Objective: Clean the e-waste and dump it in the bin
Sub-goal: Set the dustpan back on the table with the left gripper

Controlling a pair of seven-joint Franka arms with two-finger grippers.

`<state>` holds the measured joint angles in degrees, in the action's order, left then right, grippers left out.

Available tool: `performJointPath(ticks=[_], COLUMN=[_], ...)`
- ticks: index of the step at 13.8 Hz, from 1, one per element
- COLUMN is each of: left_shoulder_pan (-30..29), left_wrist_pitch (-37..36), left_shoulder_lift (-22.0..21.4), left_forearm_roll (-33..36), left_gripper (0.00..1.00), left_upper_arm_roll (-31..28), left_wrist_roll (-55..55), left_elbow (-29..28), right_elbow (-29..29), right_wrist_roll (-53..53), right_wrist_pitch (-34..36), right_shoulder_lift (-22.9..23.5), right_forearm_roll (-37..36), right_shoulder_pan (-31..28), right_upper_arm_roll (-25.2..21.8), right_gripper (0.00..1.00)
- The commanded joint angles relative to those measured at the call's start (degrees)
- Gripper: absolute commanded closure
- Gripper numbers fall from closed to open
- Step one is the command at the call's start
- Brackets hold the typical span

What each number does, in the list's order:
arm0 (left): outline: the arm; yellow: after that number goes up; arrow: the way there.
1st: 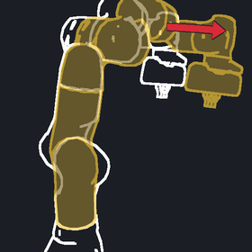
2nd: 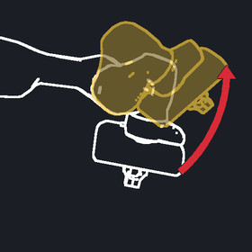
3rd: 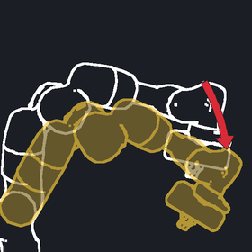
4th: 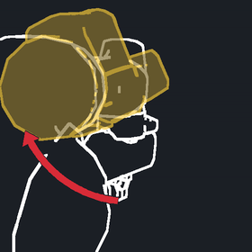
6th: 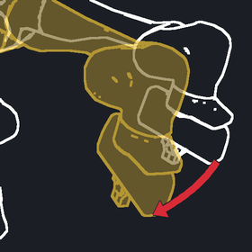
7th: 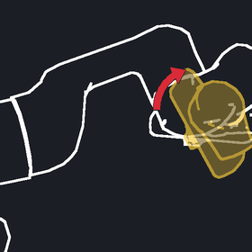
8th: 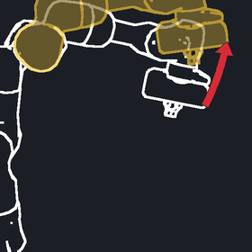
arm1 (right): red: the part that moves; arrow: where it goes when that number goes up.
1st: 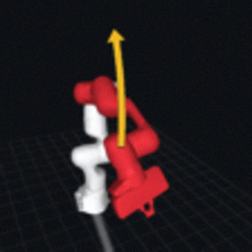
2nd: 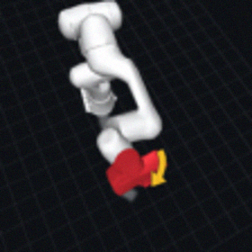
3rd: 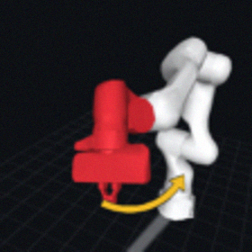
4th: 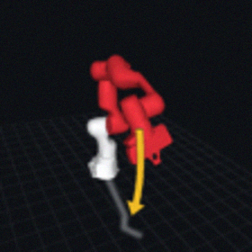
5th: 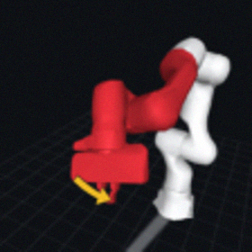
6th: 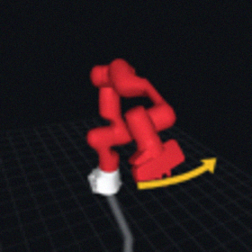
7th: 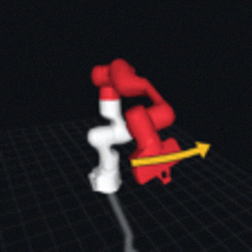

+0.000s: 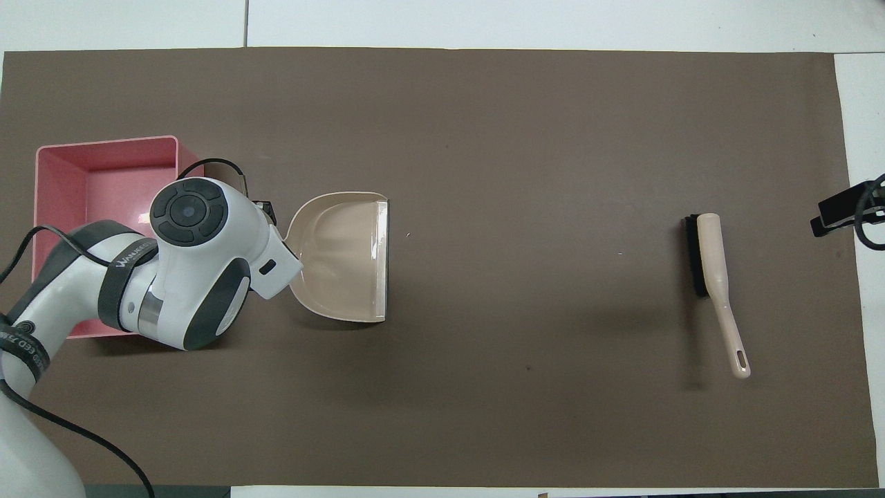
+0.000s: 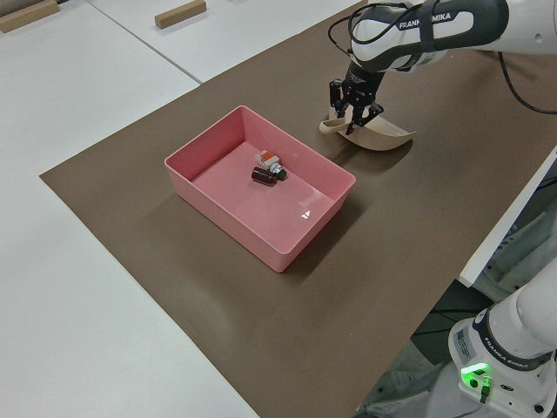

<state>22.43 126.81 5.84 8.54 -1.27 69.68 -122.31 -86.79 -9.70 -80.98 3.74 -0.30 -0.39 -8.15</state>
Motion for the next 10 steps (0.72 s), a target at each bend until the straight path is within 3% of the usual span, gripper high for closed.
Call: performJointPath(ticks=[1,7,8,10], left_shoulder_pan=[-0.37,-1.25,-1.25,-0.46], left_wrist_pitch=[1.86,4.84,4.67,3.97], left_shoulder_lift=[0.14,-0.3,-0.47,-0.56], left_forearm_roll=[-1.15,-1.15,-1.15,-1.15], left_gripper=[1.0,0.98,0.9,0.39], left_upper_arm_roll=[-0.66,-0.75,-0.75,-0.75], left_wrist_roll=[4.05,3.37,2.06,-1.98], left_elbow=[-1.0,-3.28,-3.46,-3.38], right_elbow=[0.13,-0.92,-1.1,-1.1], right_wrist_roll=[0.56,0.3,0.3,0.3], right_wrist_pitch=[0.91,-1.88,-2.42,-3.04], right_shoulder_lift=[-1.63,-2.42,-2.42,-2.42], right_forearm_roll=[0.22,0.04,0.04,-0.05], right_shoulder_pan=[-0.06,0.39,0.39,0.39], right_upper_arm_roll=[0.07,0.24,0.24,0.24], right_gripper=[0.01,0.01,0.01,0.01])
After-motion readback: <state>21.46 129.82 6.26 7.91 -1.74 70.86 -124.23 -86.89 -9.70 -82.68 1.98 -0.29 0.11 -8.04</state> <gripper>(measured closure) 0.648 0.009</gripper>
